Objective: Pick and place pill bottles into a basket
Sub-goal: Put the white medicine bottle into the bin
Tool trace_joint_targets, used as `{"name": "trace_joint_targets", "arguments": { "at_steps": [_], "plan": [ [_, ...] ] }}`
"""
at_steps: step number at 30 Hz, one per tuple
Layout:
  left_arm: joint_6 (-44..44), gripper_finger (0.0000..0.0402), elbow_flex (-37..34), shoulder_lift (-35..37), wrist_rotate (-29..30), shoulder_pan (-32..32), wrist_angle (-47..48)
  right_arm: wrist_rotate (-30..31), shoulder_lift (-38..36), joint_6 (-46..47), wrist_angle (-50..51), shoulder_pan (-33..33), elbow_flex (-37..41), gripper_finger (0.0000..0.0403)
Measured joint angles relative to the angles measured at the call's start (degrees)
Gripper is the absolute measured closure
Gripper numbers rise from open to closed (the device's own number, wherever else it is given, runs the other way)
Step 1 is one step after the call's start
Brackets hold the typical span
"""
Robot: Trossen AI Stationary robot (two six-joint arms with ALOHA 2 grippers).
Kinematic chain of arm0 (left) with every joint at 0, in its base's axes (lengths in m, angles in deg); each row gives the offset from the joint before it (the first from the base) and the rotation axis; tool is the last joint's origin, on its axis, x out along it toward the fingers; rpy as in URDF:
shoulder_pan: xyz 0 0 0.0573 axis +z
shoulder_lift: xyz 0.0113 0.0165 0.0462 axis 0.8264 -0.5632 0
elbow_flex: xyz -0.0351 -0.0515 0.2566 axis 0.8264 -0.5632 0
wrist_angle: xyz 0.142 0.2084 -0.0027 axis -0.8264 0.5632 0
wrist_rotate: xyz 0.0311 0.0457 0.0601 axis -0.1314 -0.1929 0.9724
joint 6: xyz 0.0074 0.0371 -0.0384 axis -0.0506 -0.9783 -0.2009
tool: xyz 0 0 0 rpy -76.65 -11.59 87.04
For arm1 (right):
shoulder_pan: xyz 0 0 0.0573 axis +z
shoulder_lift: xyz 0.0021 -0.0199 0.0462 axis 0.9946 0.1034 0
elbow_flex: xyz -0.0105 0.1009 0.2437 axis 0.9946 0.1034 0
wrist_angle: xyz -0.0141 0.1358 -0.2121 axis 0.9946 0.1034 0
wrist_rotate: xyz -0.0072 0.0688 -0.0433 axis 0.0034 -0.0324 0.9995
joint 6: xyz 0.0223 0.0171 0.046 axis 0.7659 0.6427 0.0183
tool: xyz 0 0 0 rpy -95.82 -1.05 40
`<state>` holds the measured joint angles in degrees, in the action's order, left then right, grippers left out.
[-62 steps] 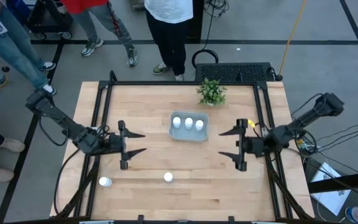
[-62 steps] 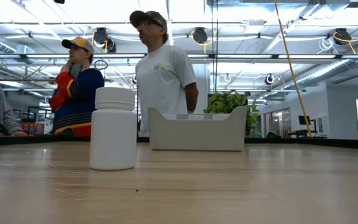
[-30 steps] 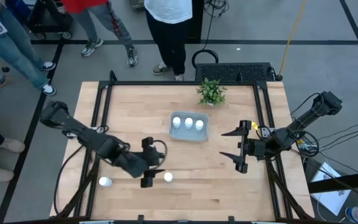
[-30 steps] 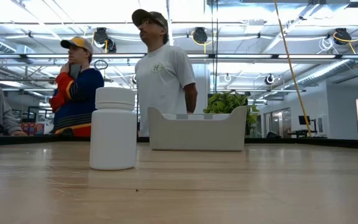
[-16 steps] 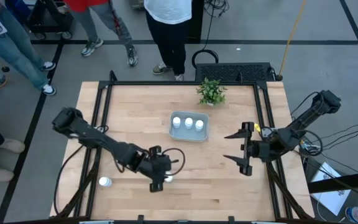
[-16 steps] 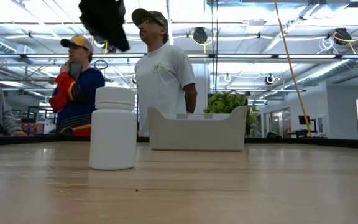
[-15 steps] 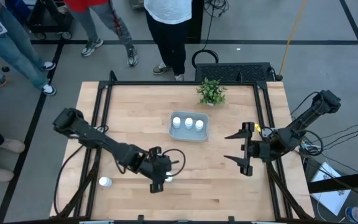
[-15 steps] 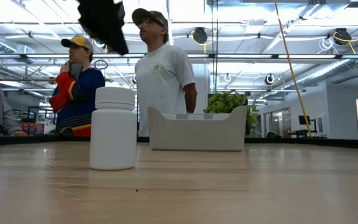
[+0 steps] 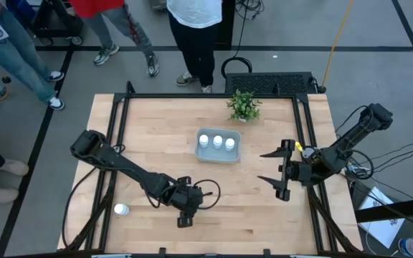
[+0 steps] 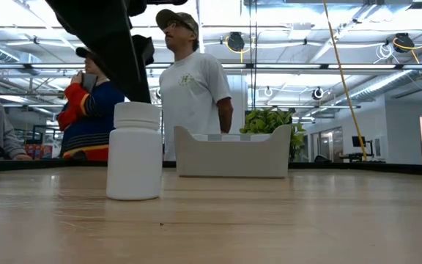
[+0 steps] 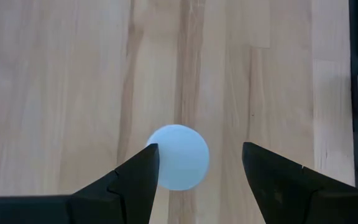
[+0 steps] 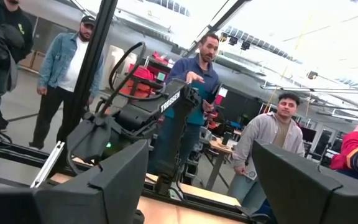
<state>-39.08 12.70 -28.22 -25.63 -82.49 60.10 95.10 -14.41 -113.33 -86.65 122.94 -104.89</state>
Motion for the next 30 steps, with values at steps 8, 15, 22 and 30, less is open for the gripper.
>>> {"name": "trace_joint_targets", "arguments": {
  "at_steps": [8, 15, 22, 30],
  "plan": [
    [-0.5, 0.0163, 0.1, -0.3, 1.1, -0.3, -0.4, -0.1, 0.0, 0.1, 0.0, 0.0, 0.0, 0.012],
    [-0.5, 0.0163, 0.1, -0.2, 0.3, -0.3, -1.0, -0.2, 0.0, 0.1, 0.2, 0.0, 0.0, 0.012],
    [-1.6, 0.0162, 0.0, 1.6, 2.6, -0.4, -0.4, -0.2, 0.0, 0.2, 0.2, 0.0, 0.0, 0.012],
    [-0.9, 0.0162, -0.2, 0.1, 3.6, -0.4, 1.4, -0.2, 0.0, 0.4, 0.4, 0.0, 0.0, 0.012]
  ]
}}
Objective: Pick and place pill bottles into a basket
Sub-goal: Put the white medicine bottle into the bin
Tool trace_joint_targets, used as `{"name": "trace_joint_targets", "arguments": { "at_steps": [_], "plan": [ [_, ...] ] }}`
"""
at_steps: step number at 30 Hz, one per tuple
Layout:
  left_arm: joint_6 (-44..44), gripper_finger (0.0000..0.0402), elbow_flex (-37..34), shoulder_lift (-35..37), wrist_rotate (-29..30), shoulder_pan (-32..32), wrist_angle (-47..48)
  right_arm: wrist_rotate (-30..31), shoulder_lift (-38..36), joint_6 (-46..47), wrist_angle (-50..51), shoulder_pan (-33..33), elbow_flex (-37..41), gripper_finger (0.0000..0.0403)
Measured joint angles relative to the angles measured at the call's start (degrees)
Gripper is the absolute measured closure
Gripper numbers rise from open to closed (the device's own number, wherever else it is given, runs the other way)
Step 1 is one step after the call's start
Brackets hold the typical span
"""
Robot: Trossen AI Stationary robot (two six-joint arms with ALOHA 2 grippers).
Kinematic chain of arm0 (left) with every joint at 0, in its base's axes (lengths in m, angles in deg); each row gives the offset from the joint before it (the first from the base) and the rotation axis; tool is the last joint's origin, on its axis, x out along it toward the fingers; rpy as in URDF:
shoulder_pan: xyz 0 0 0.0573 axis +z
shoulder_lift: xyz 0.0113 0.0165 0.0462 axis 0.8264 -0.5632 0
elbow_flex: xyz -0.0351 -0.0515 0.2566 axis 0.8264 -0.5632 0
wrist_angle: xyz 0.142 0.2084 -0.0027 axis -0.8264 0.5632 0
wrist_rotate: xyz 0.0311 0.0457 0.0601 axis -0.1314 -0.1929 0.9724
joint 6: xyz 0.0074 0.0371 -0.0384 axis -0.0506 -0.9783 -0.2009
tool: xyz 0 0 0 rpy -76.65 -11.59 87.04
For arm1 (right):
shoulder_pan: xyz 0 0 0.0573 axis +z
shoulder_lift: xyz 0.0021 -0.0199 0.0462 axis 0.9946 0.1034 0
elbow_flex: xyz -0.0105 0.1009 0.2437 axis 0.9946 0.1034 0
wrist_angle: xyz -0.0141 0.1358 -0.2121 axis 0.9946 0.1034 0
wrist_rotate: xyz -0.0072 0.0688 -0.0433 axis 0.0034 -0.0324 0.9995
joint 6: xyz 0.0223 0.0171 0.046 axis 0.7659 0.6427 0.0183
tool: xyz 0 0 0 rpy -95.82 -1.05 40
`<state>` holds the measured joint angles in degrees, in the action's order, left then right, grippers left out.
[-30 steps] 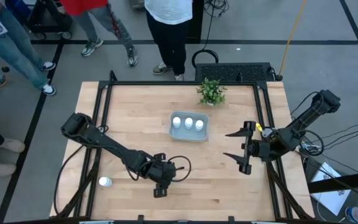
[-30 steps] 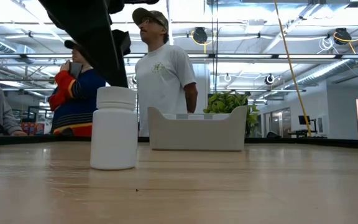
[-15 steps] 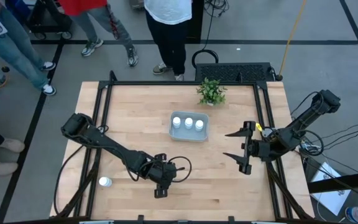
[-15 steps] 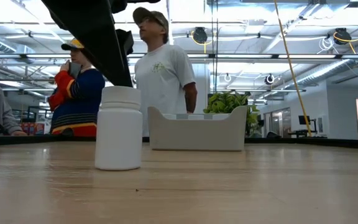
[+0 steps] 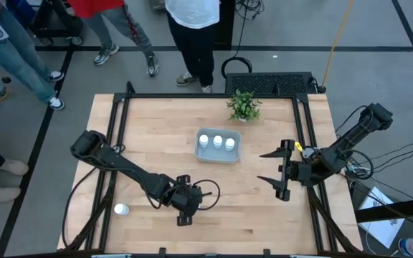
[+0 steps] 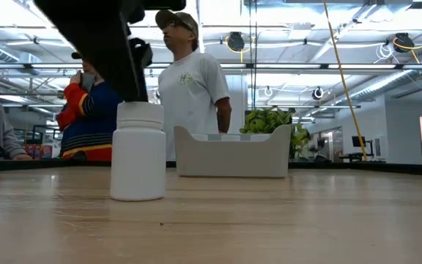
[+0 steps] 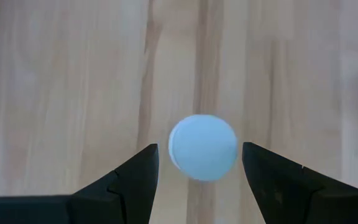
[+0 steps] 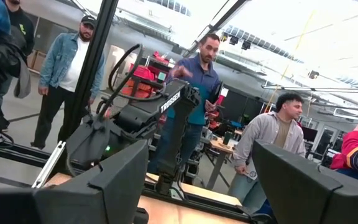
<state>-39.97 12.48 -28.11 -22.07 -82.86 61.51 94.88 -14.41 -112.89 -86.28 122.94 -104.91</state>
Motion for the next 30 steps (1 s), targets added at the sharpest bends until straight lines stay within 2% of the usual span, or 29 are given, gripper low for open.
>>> {"name": "trace_joint_targets", "arguments": {
  "at_steps": [10, 30],
  "plan": [
    [0.0, 0.0162, 0.2, -1.0, 0.9, -0.3, -1.4, 0.0, 0.0, 0.5, 0.0, 0.0, 0.0, 0.012],
    [-2.5, 0.0163, 0.2, -3.3, -1.3, -0.3, -4.0, 0.0, 0.0, 0.6, 0.0, 0.0, 0.0, 0.012]
  ]
}}
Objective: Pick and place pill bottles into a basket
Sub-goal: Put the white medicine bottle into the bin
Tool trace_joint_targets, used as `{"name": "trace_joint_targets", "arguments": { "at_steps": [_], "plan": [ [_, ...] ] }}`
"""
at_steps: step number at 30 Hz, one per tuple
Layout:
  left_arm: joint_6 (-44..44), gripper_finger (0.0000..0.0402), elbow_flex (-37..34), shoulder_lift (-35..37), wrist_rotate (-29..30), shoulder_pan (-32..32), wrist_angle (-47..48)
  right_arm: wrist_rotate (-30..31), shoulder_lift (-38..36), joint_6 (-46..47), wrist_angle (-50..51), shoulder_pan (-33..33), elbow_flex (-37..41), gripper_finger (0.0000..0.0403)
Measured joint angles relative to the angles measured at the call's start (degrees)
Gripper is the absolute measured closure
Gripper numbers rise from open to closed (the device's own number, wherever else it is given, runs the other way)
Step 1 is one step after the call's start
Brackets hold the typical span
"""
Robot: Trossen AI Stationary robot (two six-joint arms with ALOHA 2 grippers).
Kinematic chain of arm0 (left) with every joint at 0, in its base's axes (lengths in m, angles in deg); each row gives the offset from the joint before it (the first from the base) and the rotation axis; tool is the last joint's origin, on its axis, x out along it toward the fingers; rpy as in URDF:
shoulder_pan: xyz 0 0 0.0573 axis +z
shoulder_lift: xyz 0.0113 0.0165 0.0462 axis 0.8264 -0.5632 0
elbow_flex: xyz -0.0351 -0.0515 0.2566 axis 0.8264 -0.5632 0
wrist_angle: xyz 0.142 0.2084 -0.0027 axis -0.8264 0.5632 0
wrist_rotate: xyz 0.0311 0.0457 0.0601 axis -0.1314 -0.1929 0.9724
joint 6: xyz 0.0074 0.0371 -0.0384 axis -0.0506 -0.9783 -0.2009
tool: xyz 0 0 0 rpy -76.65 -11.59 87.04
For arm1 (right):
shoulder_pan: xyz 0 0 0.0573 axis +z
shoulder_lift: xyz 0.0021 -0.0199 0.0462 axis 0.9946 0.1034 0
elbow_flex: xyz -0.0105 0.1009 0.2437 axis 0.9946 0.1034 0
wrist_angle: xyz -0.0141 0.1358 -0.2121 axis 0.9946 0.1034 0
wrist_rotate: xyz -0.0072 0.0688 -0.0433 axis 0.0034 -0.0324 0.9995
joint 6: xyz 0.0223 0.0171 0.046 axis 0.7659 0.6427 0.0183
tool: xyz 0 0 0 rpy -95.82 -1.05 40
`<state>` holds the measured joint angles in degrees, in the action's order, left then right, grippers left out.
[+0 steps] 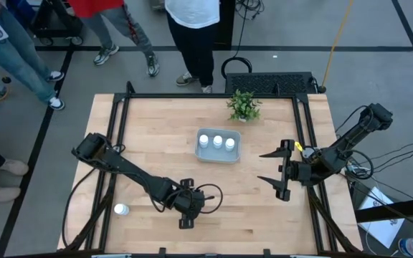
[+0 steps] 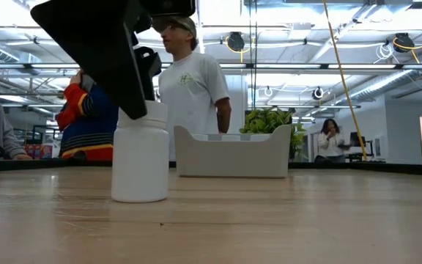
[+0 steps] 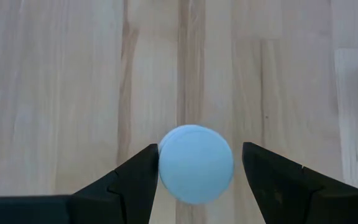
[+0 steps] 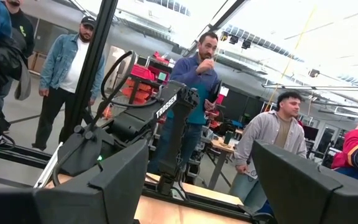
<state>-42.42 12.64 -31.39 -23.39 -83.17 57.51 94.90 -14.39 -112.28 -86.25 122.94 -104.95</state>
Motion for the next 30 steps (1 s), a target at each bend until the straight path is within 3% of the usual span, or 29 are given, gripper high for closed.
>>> {"name": "trace_joint_targets", "arguments": {
  "at_steps": [5, 11, 19, 30],
  "plan": [
    [-1.2, 0.0174, 0.0, 0.0, 0.1, 0.1, -0.6, 0.0, 0.0, 0.0, 0.0, 0.0, 0.0, 0.012],
    [-1.6, 0.0235, 0.0, 0.0, -0.2, 0.2, -1.0, 0.0, 0.0, 0.0, 0.0, 0.0, 0.0, 0.012],
    [-2.9, 0.0236, 0.0, 0.0, 0.2, 0.2, -1.2, 0.0, 0.0, 0.0, 0.0, 0.0, 0.0, 0.012],
    [-9.6, 0.0235, 0.0, 2.0, 7.7, -0.2, -2.3, 0.0, 0.0, 0.0, 0.0, 0.0, 0.0, 0.012]
  ]
}}
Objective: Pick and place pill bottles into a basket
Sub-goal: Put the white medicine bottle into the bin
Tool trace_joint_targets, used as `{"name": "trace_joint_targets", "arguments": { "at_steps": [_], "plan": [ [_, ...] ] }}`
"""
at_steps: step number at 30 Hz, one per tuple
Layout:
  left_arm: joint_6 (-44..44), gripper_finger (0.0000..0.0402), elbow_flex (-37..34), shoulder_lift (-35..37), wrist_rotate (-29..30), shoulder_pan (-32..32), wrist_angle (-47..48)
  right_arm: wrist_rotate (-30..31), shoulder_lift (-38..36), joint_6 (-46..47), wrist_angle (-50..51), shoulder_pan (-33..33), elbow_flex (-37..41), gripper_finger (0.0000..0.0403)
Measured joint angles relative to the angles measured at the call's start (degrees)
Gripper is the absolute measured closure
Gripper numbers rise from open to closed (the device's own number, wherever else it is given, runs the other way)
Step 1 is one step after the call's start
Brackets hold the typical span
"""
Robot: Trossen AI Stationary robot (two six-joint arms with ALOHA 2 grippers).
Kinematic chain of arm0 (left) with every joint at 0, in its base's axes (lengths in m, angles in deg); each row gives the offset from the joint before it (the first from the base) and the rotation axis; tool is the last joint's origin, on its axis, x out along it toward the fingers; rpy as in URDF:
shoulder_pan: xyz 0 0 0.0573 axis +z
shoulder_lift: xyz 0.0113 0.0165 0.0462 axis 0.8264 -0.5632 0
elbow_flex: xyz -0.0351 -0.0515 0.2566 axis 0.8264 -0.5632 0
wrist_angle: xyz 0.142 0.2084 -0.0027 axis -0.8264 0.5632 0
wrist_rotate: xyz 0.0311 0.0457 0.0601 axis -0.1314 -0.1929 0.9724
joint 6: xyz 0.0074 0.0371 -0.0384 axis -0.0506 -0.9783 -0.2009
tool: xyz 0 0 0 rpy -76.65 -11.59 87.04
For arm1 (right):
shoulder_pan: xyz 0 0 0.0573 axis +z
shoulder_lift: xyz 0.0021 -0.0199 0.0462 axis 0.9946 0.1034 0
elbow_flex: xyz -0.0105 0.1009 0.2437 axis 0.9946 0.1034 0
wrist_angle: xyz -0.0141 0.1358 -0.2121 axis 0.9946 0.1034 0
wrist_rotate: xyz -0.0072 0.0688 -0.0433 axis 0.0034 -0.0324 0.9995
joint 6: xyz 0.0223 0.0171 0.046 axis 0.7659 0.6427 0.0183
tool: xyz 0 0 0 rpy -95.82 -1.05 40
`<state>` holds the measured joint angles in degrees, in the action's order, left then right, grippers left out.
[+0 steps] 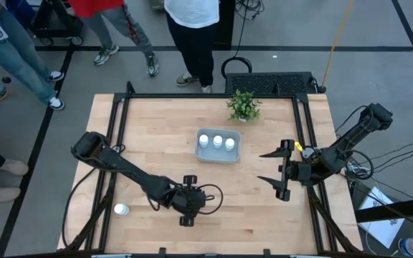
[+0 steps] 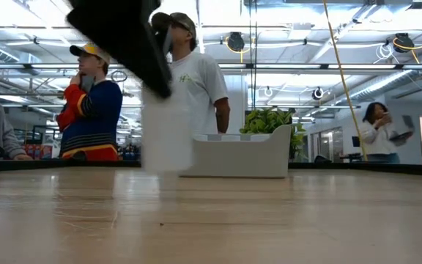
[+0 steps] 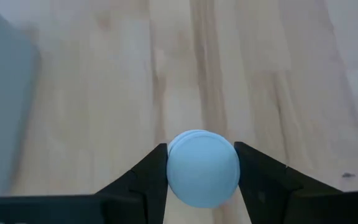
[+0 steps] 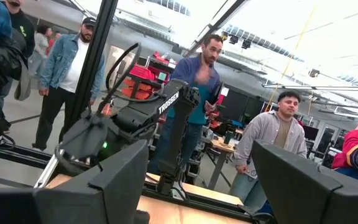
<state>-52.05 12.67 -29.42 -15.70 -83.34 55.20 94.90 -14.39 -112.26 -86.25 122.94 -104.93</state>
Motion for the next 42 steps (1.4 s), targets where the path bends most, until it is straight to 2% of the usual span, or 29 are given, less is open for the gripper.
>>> {"name": "trace_joint_targets", "arguments": {
  "at_steps": [5, 11, 15, 21, 29, 33, 35, 42],
  "plan": [
    [-3.6, 0.0235, 0.0, 4.6, 4.7, -0.5, 0.4, 0.0, 0.0, 0.0, 0.1, 0.0, 0.0, 0.012],
    [-5.4, 0.0235, 0.0, 13.9, 16.1, -2.0, 4.5, 0.2, 0.0, 0.0, 0.5, 0.0, 0.0, 0.012],
    [-8.7, 0.0235, 0.0, 20.3, 23.5, -4.8, 3.7, 0.2, 0.0, 0.0, 0.6, 0.0, 0.0, 0.012],
    [-14.2, 0.0235, 0.0, 27.6, 28.5, -8.7, 2.5, 0.2, 0.0, 0.0, 0.7, 0.0, 0.0, 0.012],
    [-19.0, 0.0235, 0.0, 34.5, 29.0, -12.4, 2.0, 0.2, 0.0, 0.4, 0.7, 0.0, 0.0, 0.012],
    [-19.7, 0.0235, -1.5, 38.6, 31.3, -13.7, 1.6, 0.2, 0.0, 0.4, 0.6, 0.0, 0.0, 0.012],
    [-20.7, 0.0235, -4.5, 41.6, 30.9, -13.9, -1.4, 0.2, 0.0, 0.4, 0.7, 0.0, 0.0, 0.012],
    [-26.2, 0.0235, -22.6, 54.8, 18.1, -13.7, -21.7, 0.2, 0.0, 0.4, 0.6, 0.0, 0.0, 0.012]
  ]
}}
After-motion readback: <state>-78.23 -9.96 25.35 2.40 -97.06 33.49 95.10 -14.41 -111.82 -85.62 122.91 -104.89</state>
